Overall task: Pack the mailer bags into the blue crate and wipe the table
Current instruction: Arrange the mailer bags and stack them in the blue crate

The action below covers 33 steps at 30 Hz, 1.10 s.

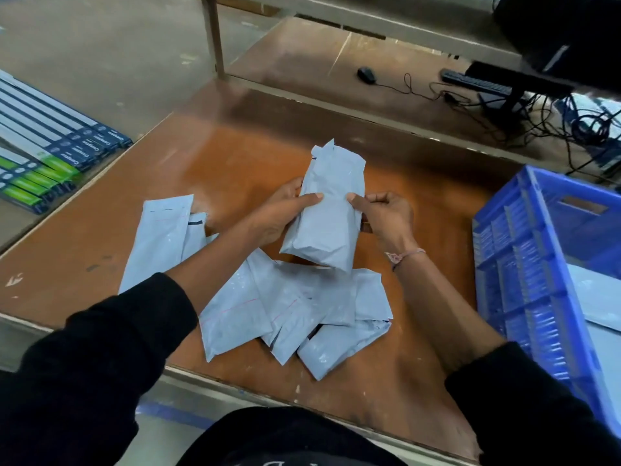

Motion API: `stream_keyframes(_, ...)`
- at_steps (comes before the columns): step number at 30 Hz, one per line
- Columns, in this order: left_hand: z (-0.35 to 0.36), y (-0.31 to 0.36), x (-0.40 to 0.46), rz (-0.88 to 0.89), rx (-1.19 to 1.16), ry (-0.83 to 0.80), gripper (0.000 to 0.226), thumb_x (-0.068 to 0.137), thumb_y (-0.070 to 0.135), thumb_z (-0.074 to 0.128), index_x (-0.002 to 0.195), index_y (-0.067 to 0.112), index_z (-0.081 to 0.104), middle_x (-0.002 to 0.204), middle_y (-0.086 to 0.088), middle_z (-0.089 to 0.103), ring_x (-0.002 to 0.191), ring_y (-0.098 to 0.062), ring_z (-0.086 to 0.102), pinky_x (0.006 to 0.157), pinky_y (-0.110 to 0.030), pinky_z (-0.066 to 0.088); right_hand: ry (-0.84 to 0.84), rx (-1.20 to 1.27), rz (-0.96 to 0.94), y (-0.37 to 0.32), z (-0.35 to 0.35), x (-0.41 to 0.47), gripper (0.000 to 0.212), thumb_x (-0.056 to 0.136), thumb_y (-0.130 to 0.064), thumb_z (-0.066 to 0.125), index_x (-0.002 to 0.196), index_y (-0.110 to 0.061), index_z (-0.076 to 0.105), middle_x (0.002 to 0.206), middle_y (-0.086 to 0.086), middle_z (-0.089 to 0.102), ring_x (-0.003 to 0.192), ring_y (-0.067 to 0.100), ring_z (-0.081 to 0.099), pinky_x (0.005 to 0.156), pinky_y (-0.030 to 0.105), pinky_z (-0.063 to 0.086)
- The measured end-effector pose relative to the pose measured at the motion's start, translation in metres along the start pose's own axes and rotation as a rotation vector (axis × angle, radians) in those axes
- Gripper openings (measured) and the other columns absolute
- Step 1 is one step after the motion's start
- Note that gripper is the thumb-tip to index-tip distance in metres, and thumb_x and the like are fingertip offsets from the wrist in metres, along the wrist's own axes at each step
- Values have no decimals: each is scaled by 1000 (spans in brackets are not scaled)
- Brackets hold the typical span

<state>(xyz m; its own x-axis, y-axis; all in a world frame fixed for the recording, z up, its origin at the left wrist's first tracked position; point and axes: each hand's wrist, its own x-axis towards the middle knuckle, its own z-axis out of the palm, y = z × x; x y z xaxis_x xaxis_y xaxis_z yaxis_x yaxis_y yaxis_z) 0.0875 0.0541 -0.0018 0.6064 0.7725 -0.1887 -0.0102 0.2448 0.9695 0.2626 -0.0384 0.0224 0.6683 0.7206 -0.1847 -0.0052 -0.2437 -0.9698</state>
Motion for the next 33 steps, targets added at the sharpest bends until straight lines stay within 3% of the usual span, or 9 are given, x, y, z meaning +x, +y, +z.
stream_keyframes(5,9,16,2,40,144,-150,38,101,18,65,138,18,54,122,-3,71,111,-21,71,82,-30,59,183,-369,-323,-29,-36,8,65,63,-57,87,113,-25,60,115,-3,62,103,16,60,85,35,57)
stream_keyframes(7,16,25,2,40,223,-221,38,101,20,65,137,24,55,126,-2,70,114,-21,70,84,-32,60,87,-516,-431,-47,-55,14,79,66,-57,86,131,-24,55,128,-6,56,117,13,51,95,30,49)
stream_keyframes(9,27,33,2,51,278,-284,35,102,18,63,136,25,56,126,-1,68,113,-18,70,86,-31,60,-114,-502,-366,-64,-73,19,81,69,-53,87,136,-20,55,131,-6,59,120,13,55,95,30,52)
stream_keyframes(12,45,40,3,69,315,-369,33,103,16,61,135,25,57,125,2,68,110,-12,71,84,-28,59,-279,-442,-322,-77,-95,23,58,74,-44,87,121,-15,68,112,1,73,102,18,72,79,36,63)
stream_keyframes(14,57,41,7,70,316,-395,38,102,19,62,139,25,55,130,-1,67,115,-17,69,91,-37,59,-316,-433,-321,-80,-107,25,41,79,-39,85,109,-13,75,103,5,77,91,18,74,70,36,62)
stream_keyframes(19,87,41,14,92,385,-443,52,94,35,70,142,24,53,139,-3,62,127,-22,62,109,-54,49,-266,-301,-255,-77,-135,29,37,82,-30,83,104,-2,72,96,12,76,76,17,70,61,32,55)
stream_keyframes(24,114,51,15,123,619,-489,69,80,44,86,139,32,52,131,15,65,116,-2,64,99,-32,56,-106,-211,-271,-78,-175,32,28,88,-24,77,100,1,70,79,5,69,56,8,62,46,22,47)
stream_keyframes(28,137,64,21,181,621,-460,58,78,36,88,127,27,59,122,8,67,112,-10,67,94,-33,58,-36,-206,-273,-90,-221,32,13,92,-21,72,91,-8,71,69,0,69,50,7,61,44,21,47)
stream_keyframes(33,193,92,29,283,519,-451,48,81,31,84,121,13,66,113,4,73,101,-8,70,82,-26,57,18,-232,-283,-104,-299,24,18,92,-20,73,78,-16,62,69,0,68,56,12,63,51,24,52)
